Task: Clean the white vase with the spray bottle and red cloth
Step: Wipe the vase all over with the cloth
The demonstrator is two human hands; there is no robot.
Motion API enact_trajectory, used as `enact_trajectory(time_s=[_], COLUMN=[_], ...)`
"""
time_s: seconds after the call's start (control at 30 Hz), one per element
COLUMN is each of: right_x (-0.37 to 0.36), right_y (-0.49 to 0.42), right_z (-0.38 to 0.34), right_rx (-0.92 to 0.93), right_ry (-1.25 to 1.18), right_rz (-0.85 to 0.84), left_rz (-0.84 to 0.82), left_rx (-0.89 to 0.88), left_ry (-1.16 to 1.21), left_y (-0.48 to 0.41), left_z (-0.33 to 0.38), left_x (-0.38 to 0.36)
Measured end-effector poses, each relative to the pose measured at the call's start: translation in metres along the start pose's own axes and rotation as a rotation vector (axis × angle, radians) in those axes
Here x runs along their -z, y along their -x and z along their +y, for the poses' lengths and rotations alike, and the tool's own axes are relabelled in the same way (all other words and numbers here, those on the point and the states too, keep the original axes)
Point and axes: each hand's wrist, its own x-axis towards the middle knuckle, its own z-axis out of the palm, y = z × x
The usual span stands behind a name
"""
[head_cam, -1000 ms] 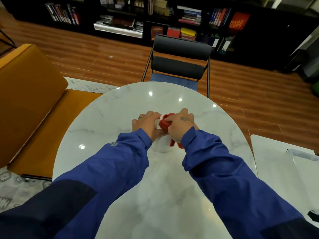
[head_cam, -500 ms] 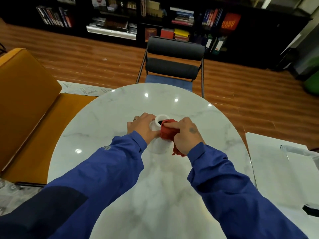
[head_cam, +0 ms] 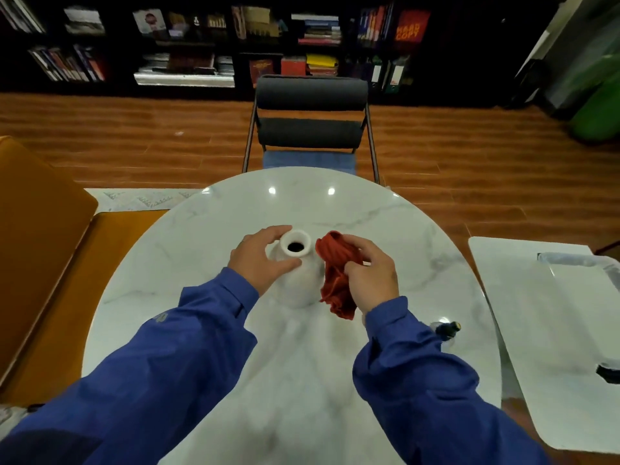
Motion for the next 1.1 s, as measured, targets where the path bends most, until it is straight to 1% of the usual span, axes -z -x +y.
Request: enact_trajectory(time_s=[0.07,0.13,0.2,0.27,0.33,0.43,0.6,0.67,0.73,0.83,0.9,1.0,1.1], right_x=[-0.013,-0.027,-0.035,-0.035,-0.029,-0.022,-0.035,-0.032,-0.026,-0.027,-0.033,-0.042,-0.044], right_y=[0.0,0.0,-0.002,-0.008,-0.014,-0.018,-0.011,-0.019,-0.03,-0.034,-0.026,-0.005,0.005], right_z=[0.003,0.012,0.023,0.029,0.032,0.03,0.024,0.026,0.035,0.062,0.077,0.092,0.101], right_rx=[0.027,0.072,0.039,-0.019,-0.048,-0.07,0.124,0.03,-0.072,-0.148,-0.215,-0.239,-0.261], right_ry=[0.064,0.134,0.085,0.054,0.131,0.153,0.172,0.13,0.151,0.244,0.216,0.188,0.174], right_rz=[-0.085,-0.136,-0.127,-0.08,-0.057,-0.059,-0.064,-0.061,-0.07,-0.114,-0.102,-0.065,-0.076], left_rz=[0.026,0.029,0.026,0.025,0.025,0.018,0.019,0.009,0.013,0.011,0.006,-0.009,-0.016], left_rx=[-0.011,-0.01,-0.01,-0.02,-0.029,-0.036,-0.066,-0.066,-0.063,-0.059,-0.057,-0.058,-0.063], left_ry=[0.012,0.003,-0.038,-0.068,-0.084,-0.107,-0.119,-0.144,-0.145,-0.132,-0.139,-0.159,-0.158], left_y=[0.0,-0.002,-0.004,-0.006,-0.006,-0.006,-0.006,-0.007,-0.006,-0.007,-0.008,-0.011,-0.012], left_z=[0.0,0.0,0.0,0.001,0.002,0.003,0.003,0.004,0.003,0.003,0.002,0.002,0.004], left_x=[-0.001,-0.001,0.0,0.001,0.002,0.003,0.005,0.005,0.005,0.005,0.006,0.008,0.008])
